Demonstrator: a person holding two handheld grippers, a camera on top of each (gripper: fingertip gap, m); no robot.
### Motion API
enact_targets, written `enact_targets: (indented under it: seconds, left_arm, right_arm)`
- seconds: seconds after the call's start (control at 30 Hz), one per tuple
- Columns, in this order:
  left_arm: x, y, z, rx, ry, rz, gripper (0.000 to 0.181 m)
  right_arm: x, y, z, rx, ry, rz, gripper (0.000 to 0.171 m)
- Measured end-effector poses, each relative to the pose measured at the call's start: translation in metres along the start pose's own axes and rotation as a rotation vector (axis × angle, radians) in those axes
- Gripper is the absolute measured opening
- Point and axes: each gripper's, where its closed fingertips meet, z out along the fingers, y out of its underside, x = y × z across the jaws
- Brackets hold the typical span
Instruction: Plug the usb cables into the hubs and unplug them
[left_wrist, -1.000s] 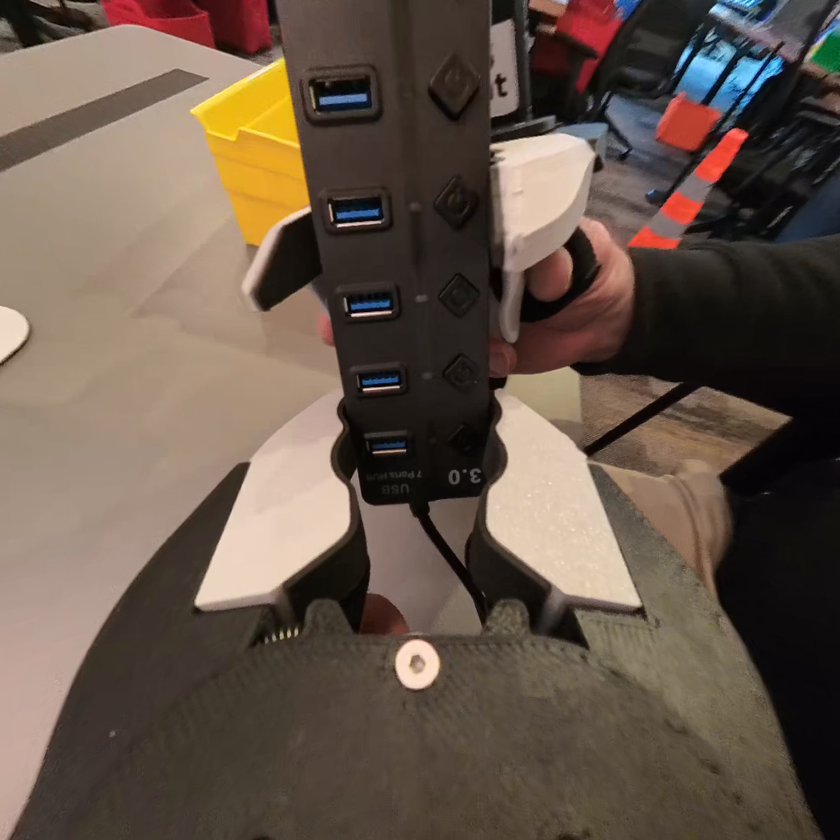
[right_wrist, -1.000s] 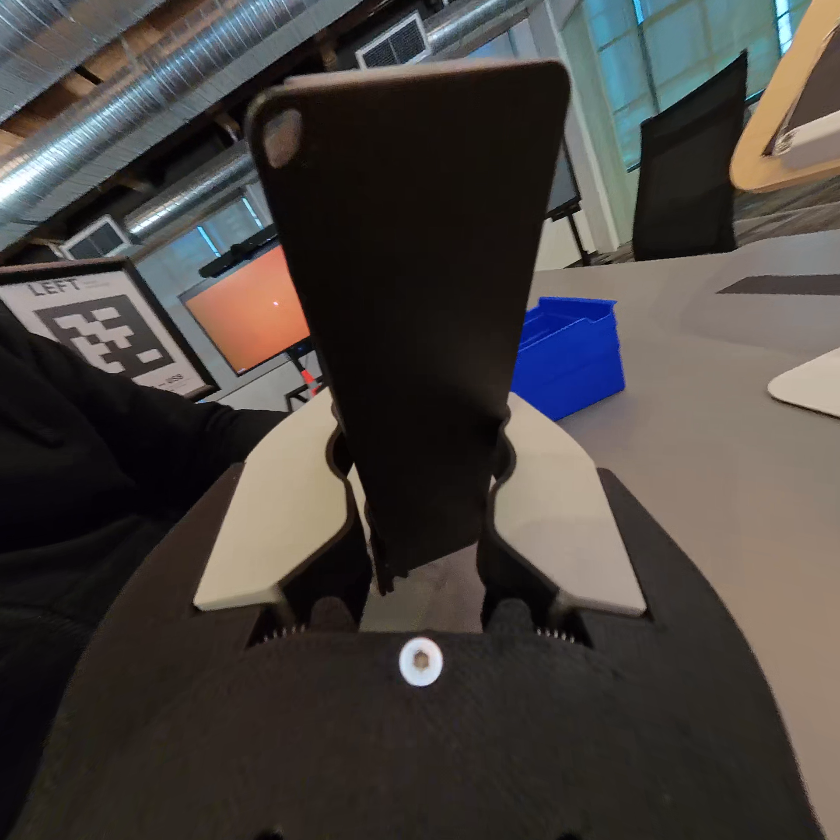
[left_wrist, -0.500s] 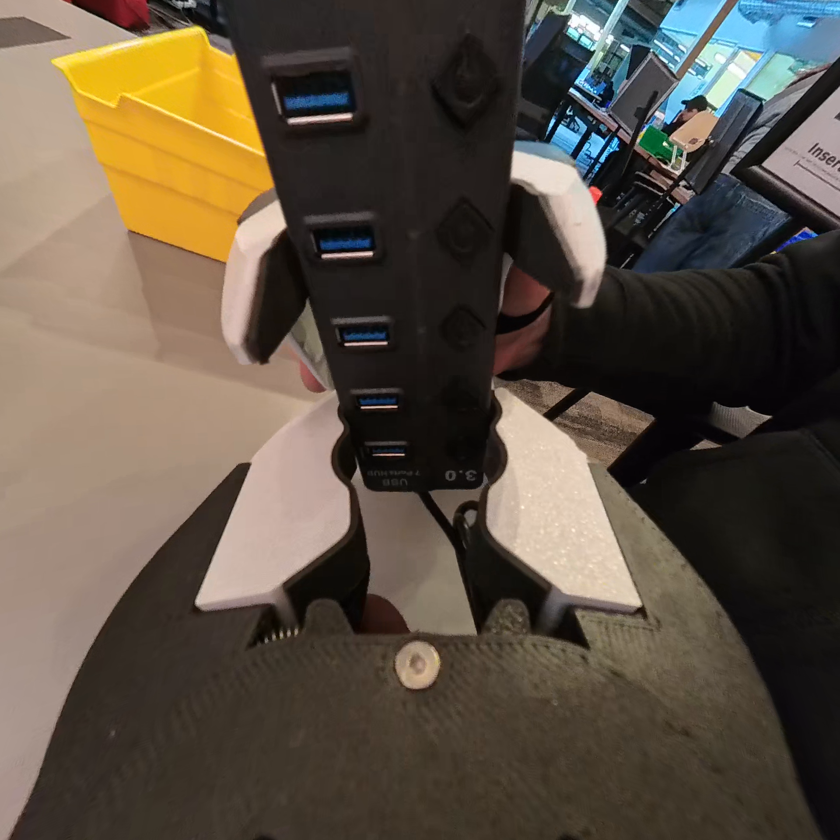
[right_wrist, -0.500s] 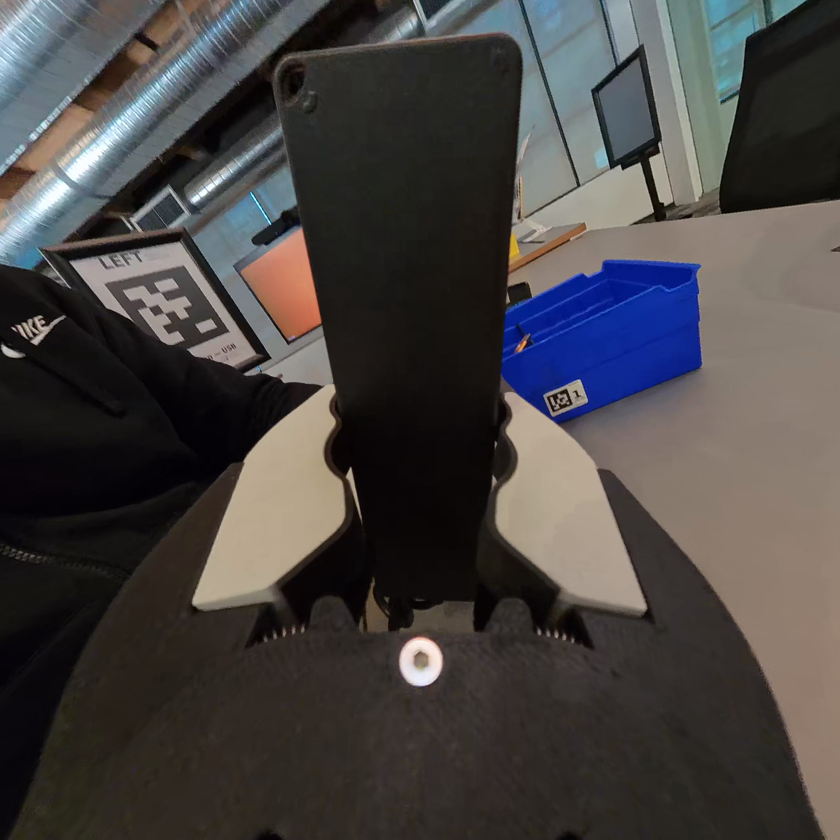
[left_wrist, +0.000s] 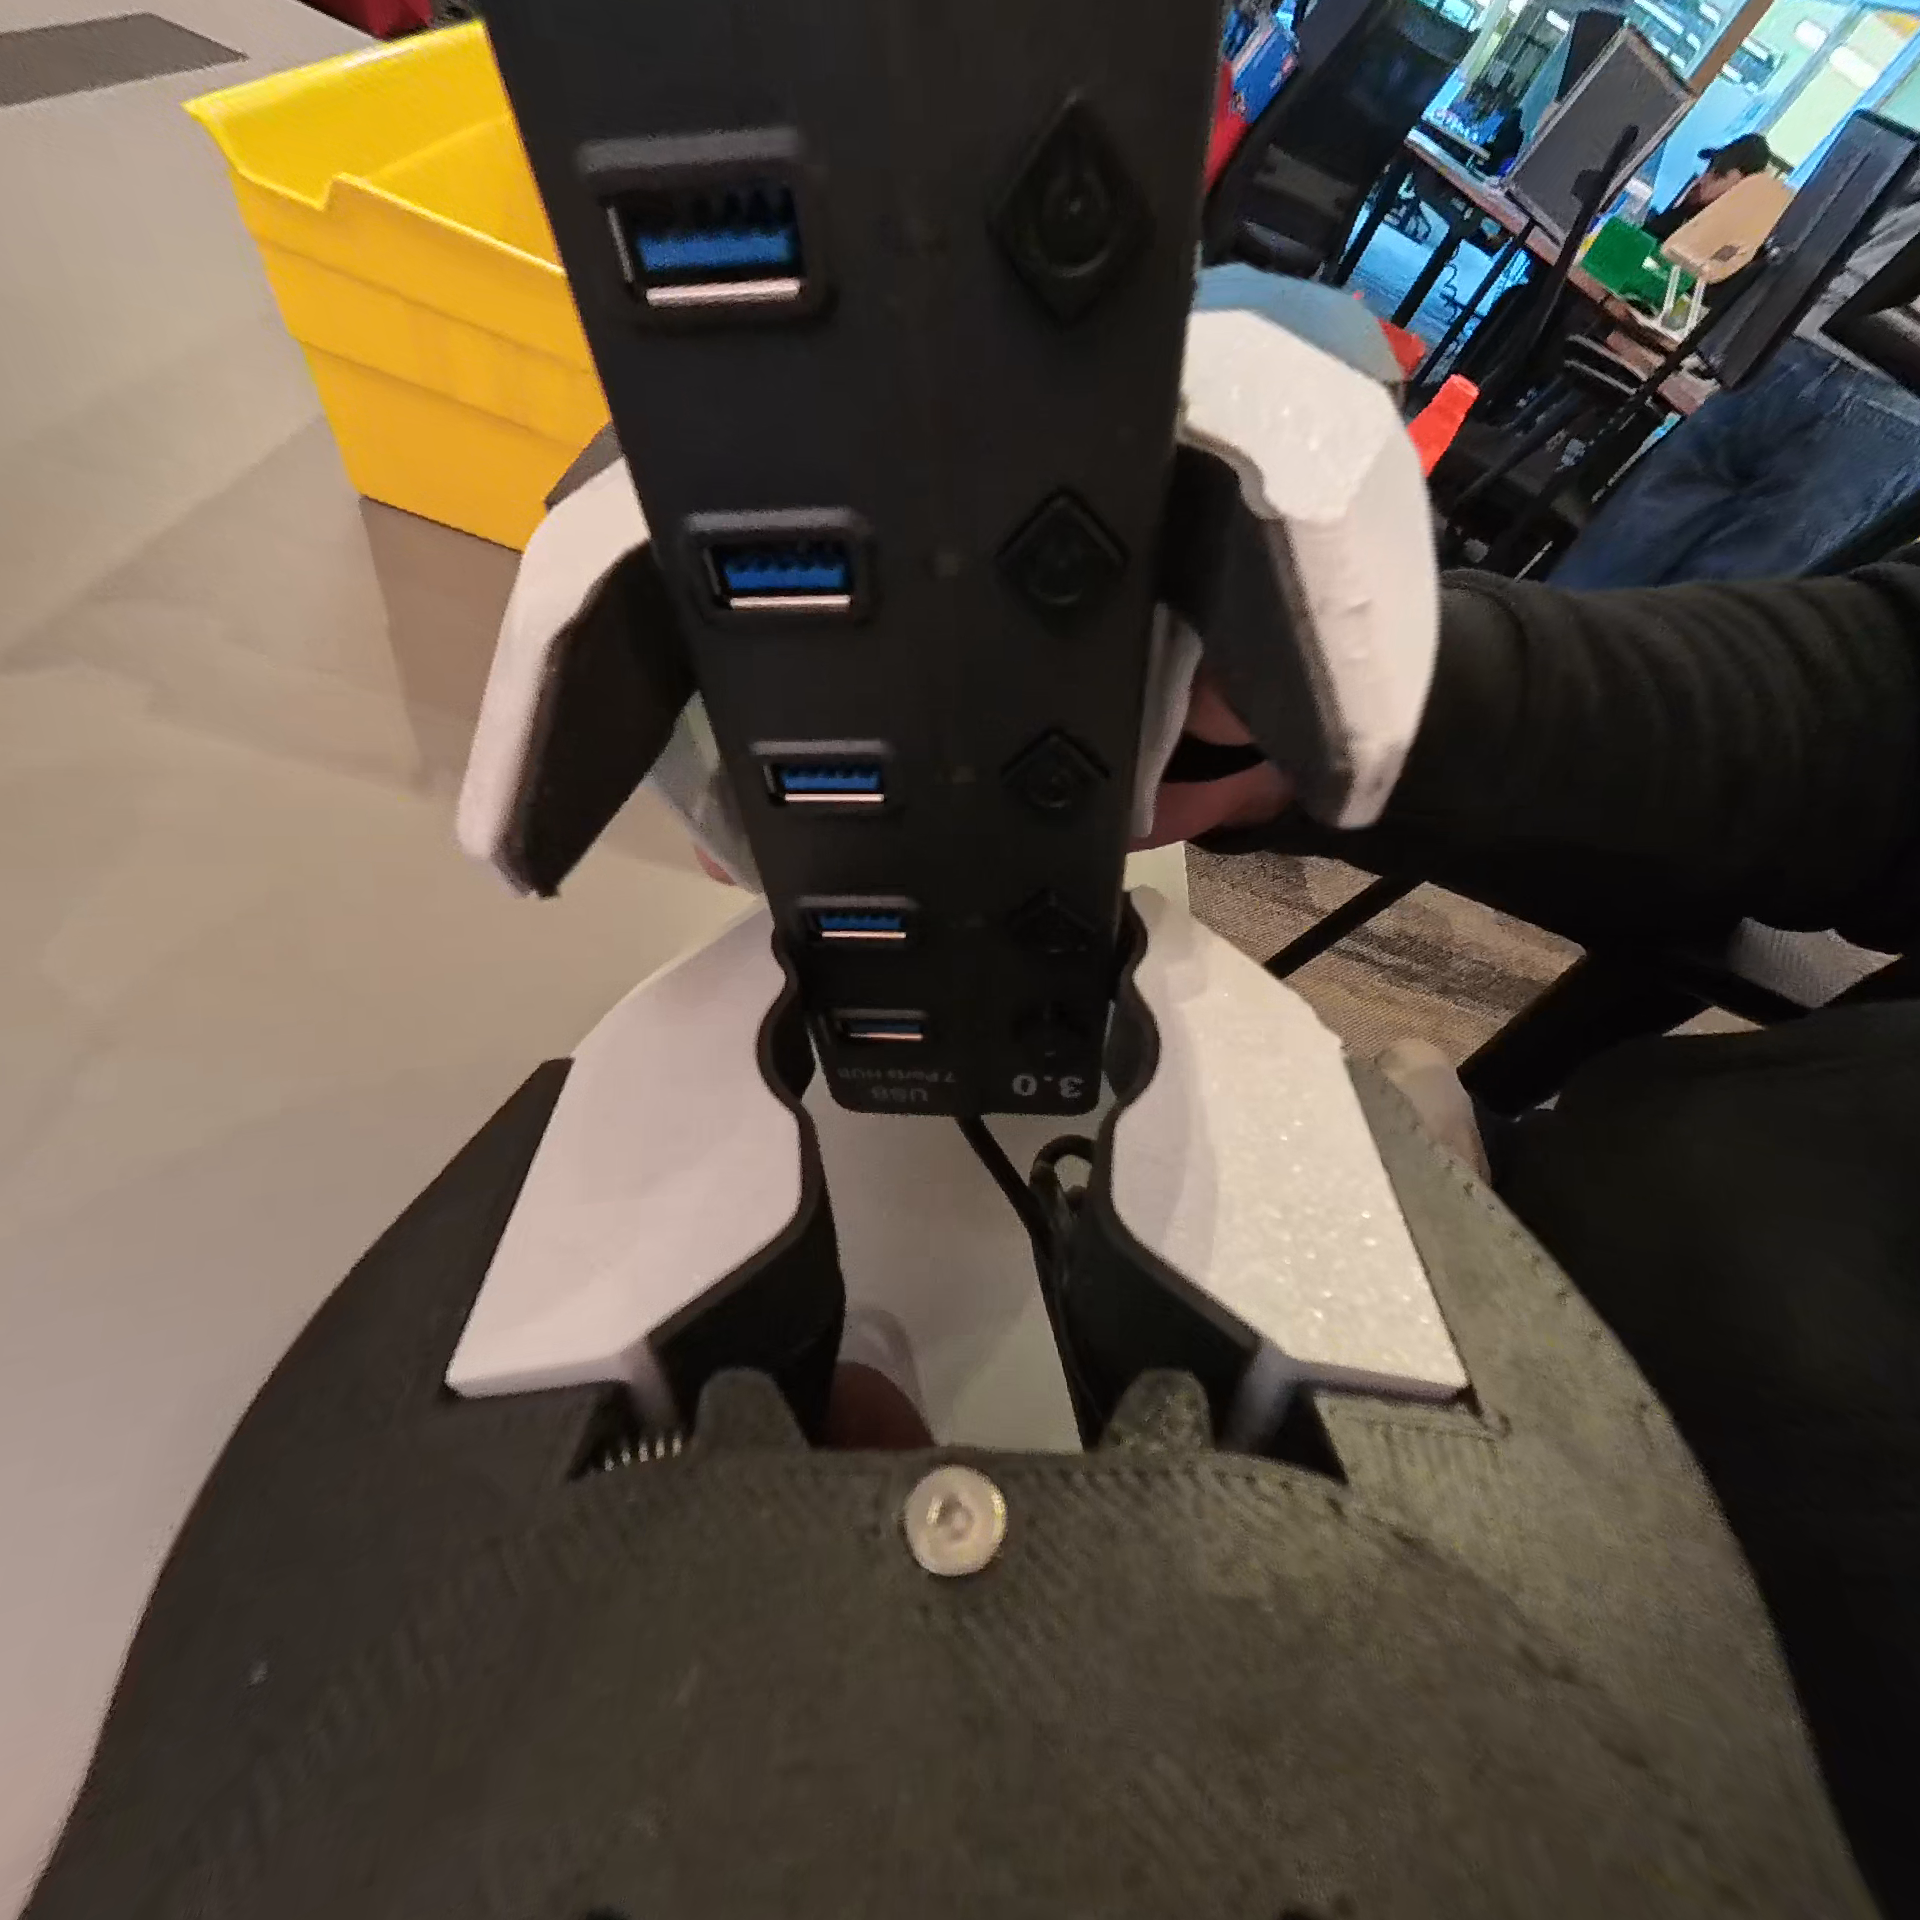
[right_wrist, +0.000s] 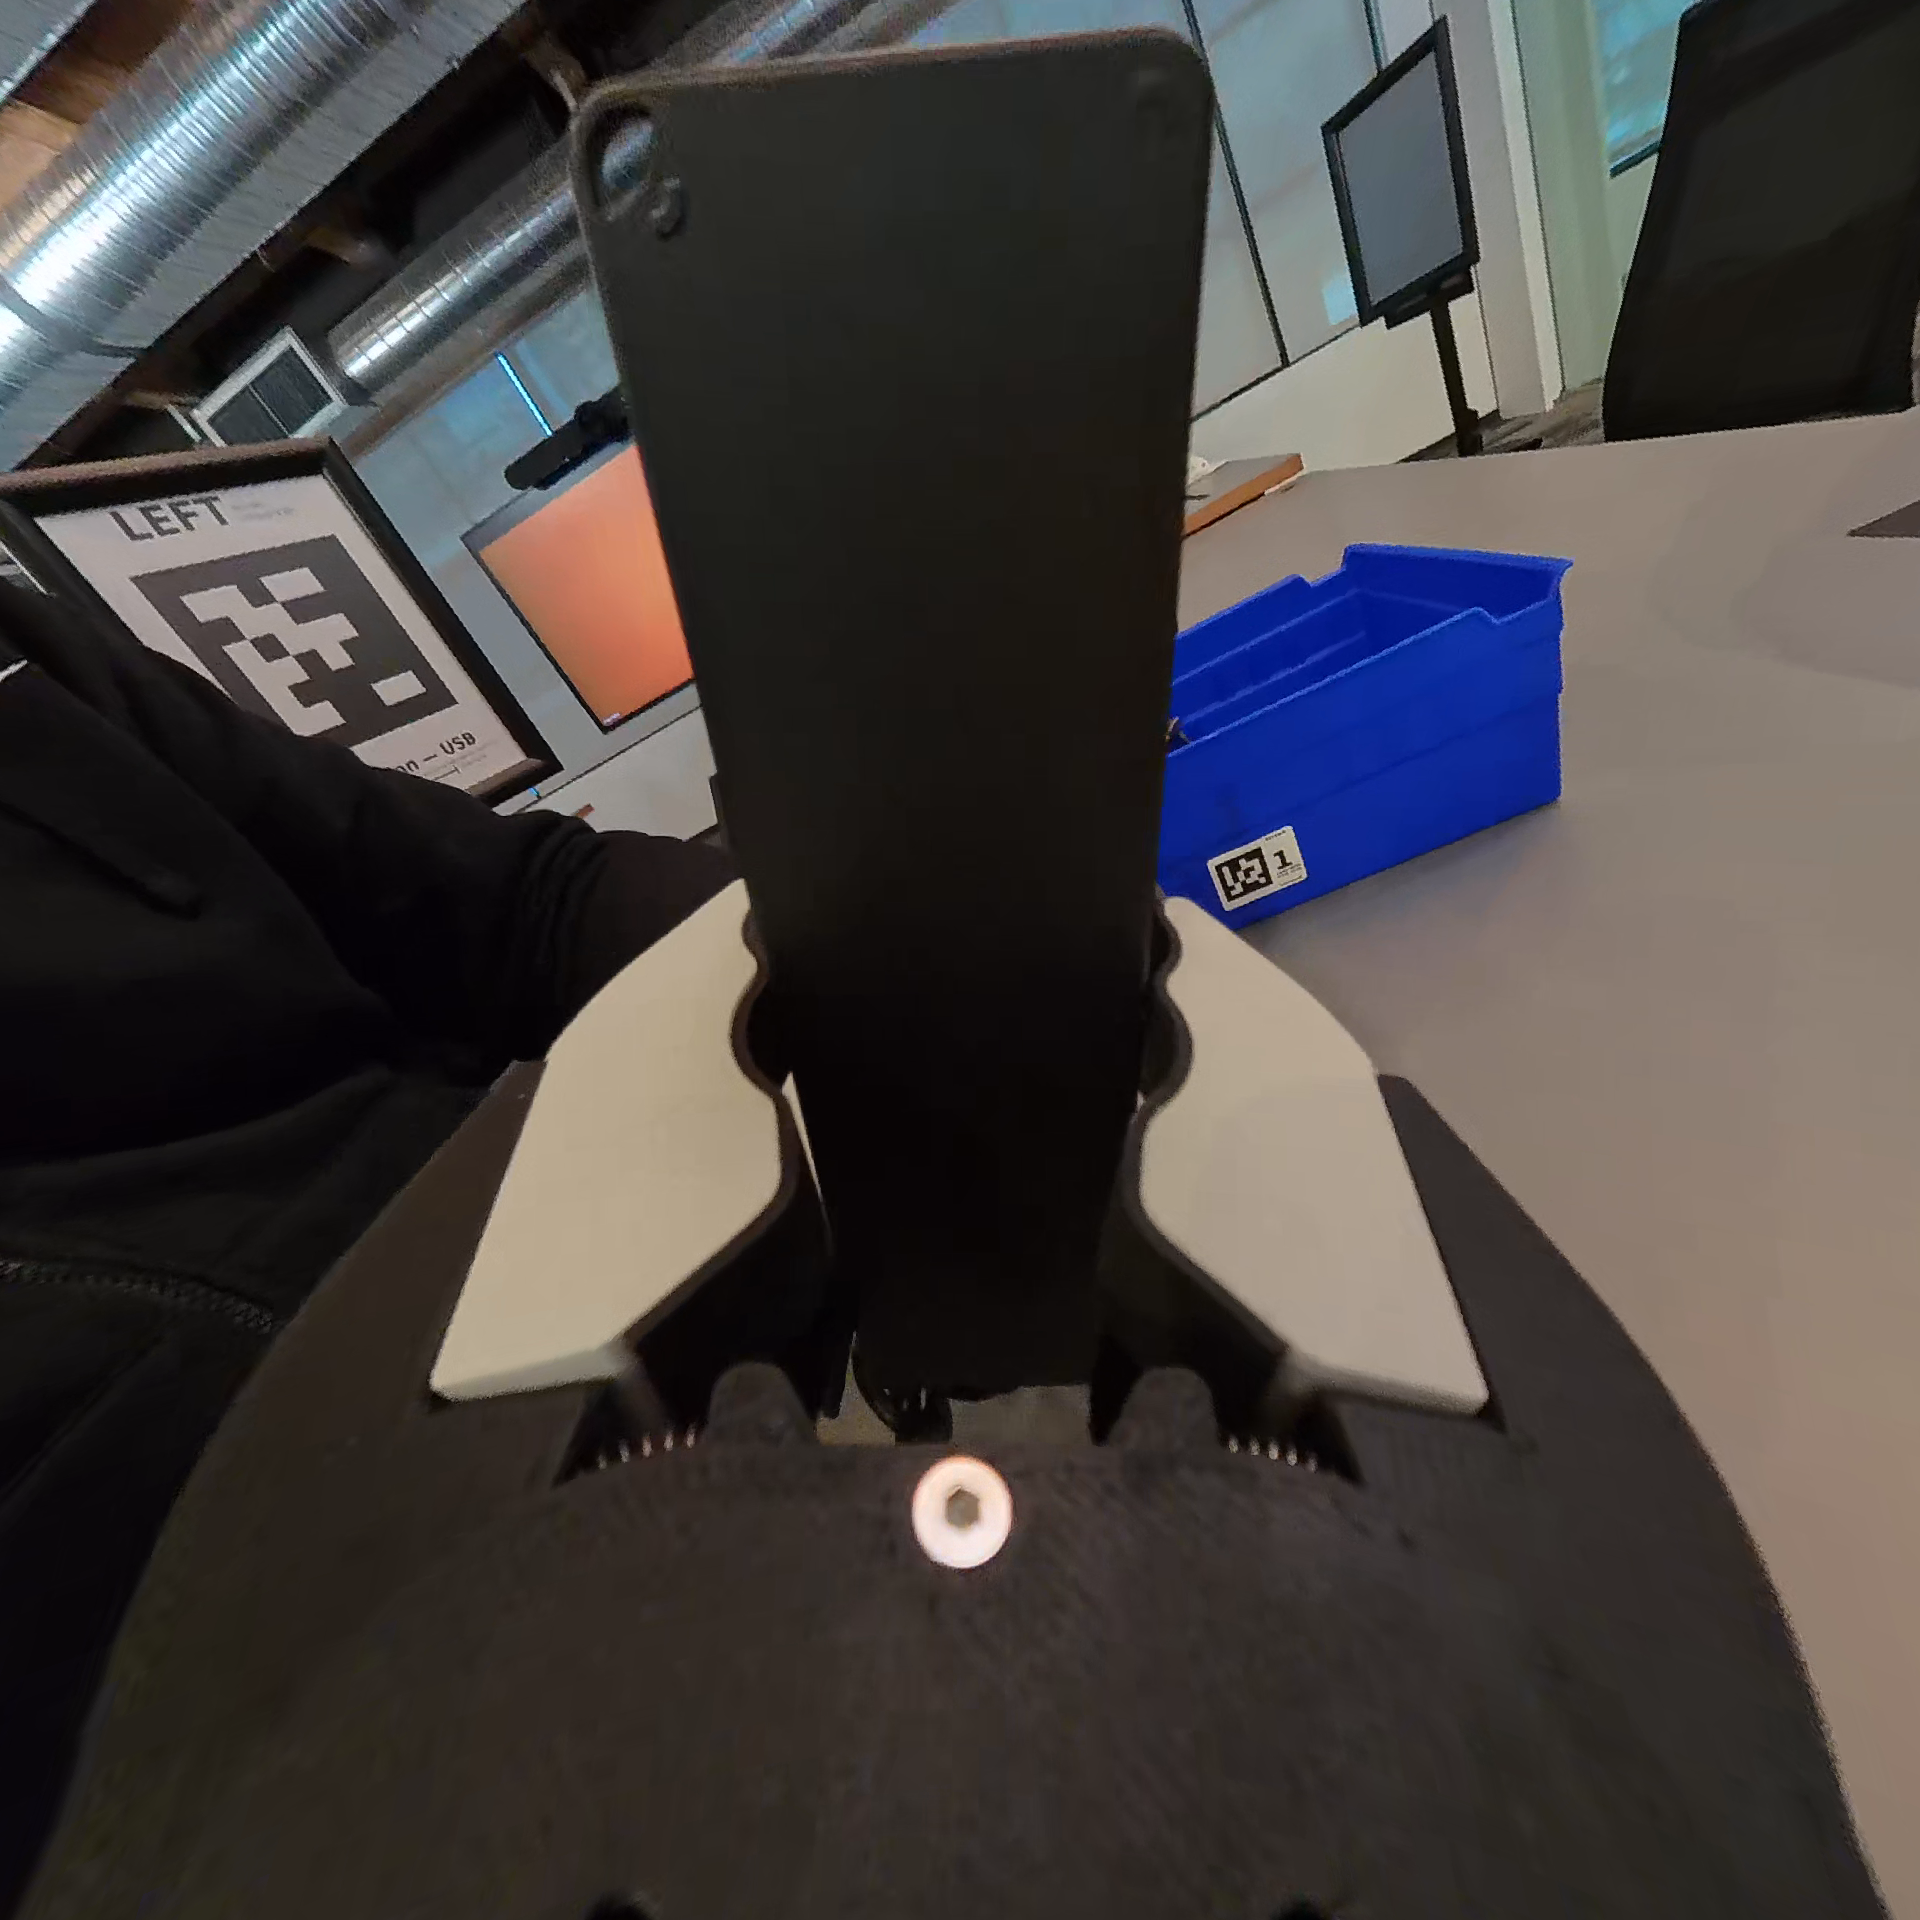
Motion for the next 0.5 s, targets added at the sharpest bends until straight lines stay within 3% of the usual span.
enact_targets:
  seconds: [0.3, 0.5]
  left_arm:
    - [-0.009, -0.005, -0.003, 0.011, -0.069, -0.01, 0.059]
    - [-0.025, -0.022, -0.024, 0.035, -0.237, 0.027, 0.058]
  right_arm:
    - [0.011, -0.003, -0.007, 0.021, 0.059, -0.018, 0.064]
    - [0.024, -0.009, -0.022, 0.072, 0.117, -0.005, 0.064]
